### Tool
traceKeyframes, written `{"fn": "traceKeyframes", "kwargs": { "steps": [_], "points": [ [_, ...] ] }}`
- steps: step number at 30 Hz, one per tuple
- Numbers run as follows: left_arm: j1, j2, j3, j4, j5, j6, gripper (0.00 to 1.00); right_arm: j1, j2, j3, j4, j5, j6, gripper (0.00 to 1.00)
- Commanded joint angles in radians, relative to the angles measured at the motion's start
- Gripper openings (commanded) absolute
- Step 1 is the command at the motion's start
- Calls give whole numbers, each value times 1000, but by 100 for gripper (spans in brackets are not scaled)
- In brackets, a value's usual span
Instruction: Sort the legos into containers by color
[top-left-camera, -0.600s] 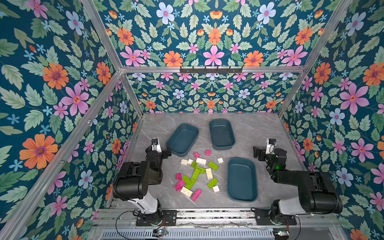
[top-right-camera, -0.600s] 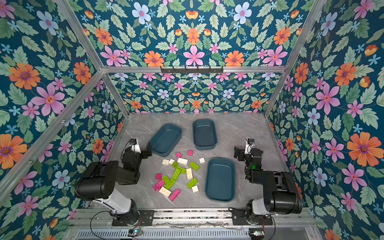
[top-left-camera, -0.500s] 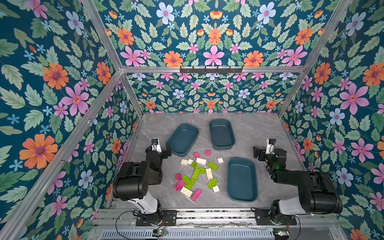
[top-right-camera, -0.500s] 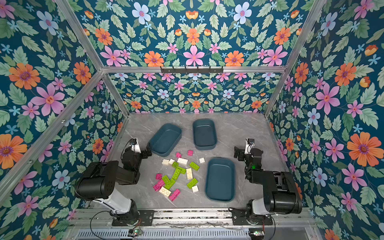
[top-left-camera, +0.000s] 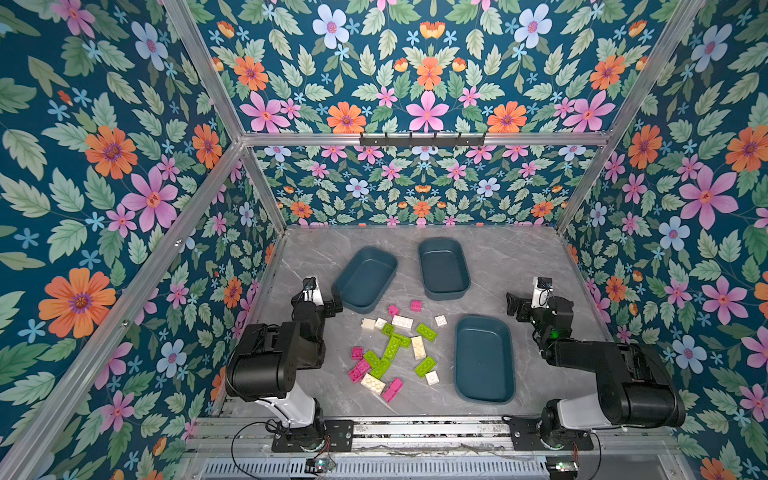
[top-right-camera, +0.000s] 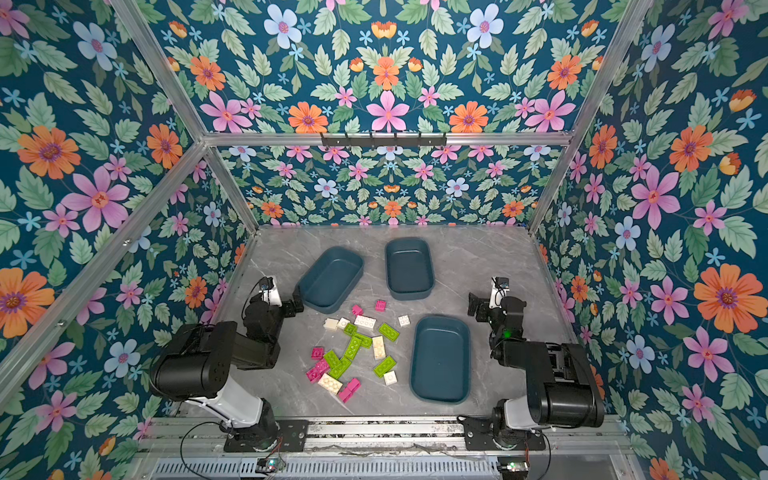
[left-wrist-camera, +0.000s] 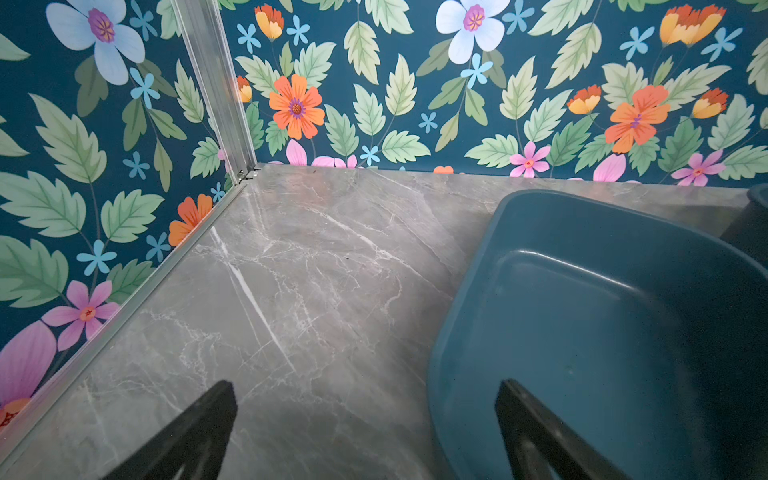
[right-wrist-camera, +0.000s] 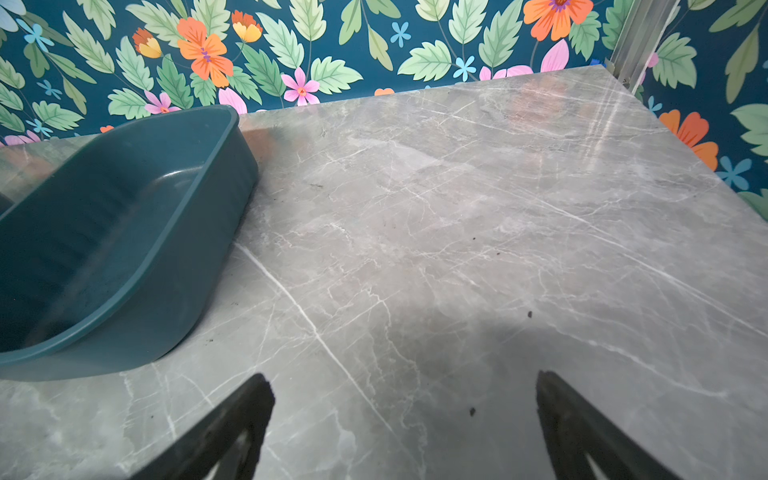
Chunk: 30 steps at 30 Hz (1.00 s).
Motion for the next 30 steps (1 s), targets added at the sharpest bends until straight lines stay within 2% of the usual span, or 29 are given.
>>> {"fn": "traceKeyframes", "kwargs": {
  "steps": [1, 9, 13, 18, 23, 30],
  "points": [
    [0, 0, 1, 15, 0, 12, 100, 1, 2, 3, 31, -4, 3, 99],
    [1, -7, -6, 22, 5, 13, 100, 1, 2, 4, 31, -3, 3, 99],
    [1, -81, 2, -56, 7, 16, 100, 1, -37, 19, -24, -19, -1, 99],
    [-6, -255, 51, -282, -18, 7, 100, 1, -168, 51, -181, -82, -26, 99],
    [-17, -401, 188, -660, -86, -47, 100, 1, -311, 90, -349, -167, -15, 99],
    [-48, -496, 353, -1101, -108, -161, 100, 10, -414, 233, -642, -336, 31, 99]
  ]
}}
